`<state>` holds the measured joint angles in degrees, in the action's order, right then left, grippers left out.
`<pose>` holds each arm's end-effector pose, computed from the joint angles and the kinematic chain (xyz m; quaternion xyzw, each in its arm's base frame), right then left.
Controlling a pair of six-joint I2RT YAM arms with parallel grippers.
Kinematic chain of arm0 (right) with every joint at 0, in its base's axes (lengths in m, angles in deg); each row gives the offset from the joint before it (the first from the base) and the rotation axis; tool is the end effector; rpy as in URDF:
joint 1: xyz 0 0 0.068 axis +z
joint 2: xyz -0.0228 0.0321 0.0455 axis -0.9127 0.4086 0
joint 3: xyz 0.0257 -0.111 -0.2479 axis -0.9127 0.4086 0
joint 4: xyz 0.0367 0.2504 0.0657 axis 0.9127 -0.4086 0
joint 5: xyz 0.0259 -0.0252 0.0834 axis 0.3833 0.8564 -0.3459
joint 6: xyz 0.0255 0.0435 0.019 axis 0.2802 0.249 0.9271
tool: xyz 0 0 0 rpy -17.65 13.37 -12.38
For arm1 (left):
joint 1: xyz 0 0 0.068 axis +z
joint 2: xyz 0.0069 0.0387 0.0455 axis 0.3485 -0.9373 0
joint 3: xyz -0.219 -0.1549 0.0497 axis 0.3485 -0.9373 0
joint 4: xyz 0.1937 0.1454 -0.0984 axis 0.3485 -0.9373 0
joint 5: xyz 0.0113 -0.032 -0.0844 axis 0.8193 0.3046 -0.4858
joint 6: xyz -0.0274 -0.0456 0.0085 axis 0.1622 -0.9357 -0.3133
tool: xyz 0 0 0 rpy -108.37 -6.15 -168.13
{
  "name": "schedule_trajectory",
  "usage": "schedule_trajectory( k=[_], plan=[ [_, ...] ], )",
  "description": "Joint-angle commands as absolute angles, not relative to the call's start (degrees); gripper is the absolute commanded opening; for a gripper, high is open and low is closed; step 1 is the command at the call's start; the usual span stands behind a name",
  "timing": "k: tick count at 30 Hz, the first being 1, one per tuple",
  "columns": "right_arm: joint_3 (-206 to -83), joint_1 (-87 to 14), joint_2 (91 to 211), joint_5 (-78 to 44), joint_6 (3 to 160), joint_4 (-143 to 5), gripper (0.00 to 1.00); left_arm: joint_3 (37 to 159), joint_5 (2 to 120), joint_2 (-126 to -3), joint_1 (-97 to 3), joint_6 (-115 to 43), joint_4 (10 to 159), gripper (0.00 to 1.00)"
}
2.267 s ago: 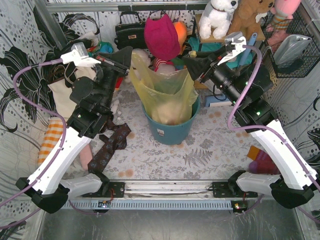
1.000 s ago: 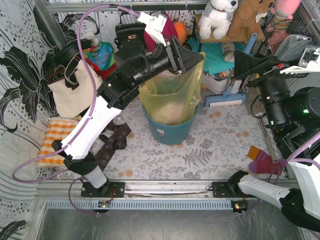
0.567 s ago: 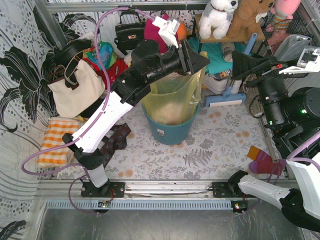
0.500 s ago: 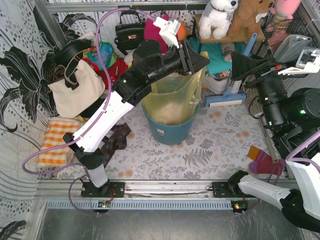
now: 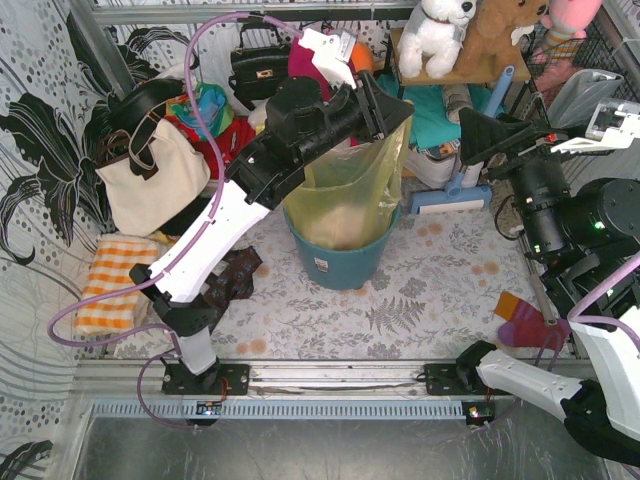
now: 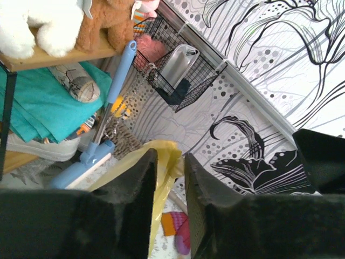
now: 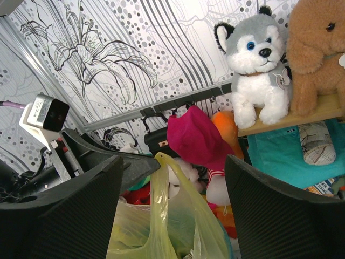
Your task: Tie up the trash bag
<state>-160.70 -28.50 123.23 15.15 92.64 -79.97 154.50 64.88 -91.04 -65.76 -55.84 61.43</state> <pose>0.0965 0.0555 0.5744 0.0896 0.5318 0.2925 0.7897 0.2616 -0.2688 0.5468 0.1070 0.6618 -0.4801 0.5658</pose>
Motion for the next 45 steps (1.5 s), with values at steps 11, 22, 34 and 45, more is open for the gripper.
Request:
schedule_trajectory(
  k=[11, 22, 34, 45],
  plan=[
    [-155.03, -28.36, 121.15, 9.34, 90.95, -74.44, 0.74, 151.05, 52.08, -88.9, -61.87, -62.14, 66.1, 0.0],
    [-146.52, -28.36, 120.46, 6.33, 98.1, -69.45, 0.58, 144.04, 38.1, -85.03, -56.59, -73.48, 75.66, 0.0],
    [-142.01, -28.31, 120.45, -5.03, 92.67, -57.5, 0.64, 141.94, 26.55, -86.85, -55.12, -88.55, 93.64, 0.0],
    [-142.48, -28.36, 124.67, -17.13, 72.43, -54.74, 0.66, 141.05, 25.47, -86.62, -54.76, -89.38, 94.17, 0.0]
  ],
)
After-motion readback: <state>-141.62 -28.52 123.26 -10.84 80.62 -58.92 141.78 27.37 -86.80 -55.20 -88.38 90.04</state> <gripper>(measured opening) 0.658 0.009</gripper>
